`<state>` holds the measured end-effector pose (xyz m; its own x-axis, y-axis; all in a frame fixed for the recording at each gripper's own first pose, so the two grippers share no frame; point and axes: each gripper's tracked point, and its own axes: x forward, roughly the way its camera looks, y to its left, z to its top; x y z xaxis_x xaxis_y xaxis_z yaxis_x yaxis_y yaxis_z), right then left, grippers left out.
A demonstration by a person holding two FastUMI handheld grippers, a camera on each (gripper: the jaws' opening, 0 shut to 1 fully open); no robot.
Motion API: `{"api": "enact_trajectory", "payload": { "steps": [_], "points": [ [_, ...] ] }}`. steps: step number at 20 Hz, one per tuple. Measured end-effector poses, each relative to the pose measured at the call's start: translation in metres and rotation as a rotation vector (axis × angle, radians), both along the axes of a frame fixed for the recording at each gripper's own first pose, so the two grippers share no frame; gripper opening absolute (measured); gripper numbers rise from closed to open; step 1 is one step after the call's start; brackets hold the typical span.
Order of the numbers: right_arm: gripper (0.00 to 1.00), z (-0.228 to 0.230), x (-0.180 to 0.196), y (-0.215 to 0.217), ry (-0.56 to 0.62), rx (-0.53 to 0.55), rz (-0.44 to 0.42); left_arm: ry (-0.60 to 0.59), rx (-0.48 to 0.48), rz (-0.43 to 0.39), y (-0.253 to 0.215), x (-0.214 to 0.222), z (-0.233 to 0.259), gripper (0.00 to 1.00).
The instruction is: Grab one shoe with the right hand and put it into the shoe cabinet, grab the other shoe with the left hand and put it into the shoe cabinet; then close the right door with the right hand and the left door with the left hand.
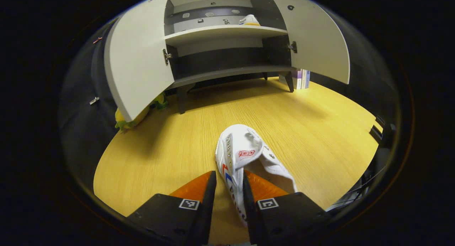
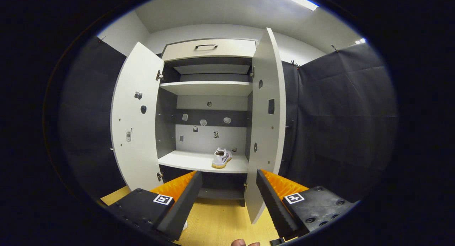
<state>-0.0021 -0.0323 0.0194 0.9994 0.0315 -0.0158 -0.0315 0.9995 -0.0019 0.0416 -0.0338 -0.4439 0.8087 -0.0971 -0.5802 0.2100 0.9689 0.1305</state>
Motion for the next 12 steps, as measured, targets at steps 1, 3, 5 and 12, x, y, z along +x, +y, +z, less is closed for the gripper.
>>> {"api": "enact_trajectory", "payload": {
  "steps": [1, 3, 5, 12],
  "points": [
    [0.98, 0.001, -0.004, -0.007, 0.002, -0.005, -0.014, -0.005, 0.012, 0.008, 0.0, 0.008, -0.002, 0.39],
    [0.98, 0.005, -0.011, -0.023, -0.001, -0.016, -0.046, -0.029, 0.028, 0.033, 0.002, 0.02, -0.002, 0.34],
    [0.98, 0.006, -0.016, -0.037, 0.002, -0.021, -0.075, -0.037, 0.052, 0.06, 0.008, 0.029, -0.003, 0.27],
    [0.98, -0.002, -0.026, -0.065, 0.032, -0.004, -0.132, 0.087, -0.001, 0.086, 0.012, 0.029, -0.007, 0.06]
  ]
}}
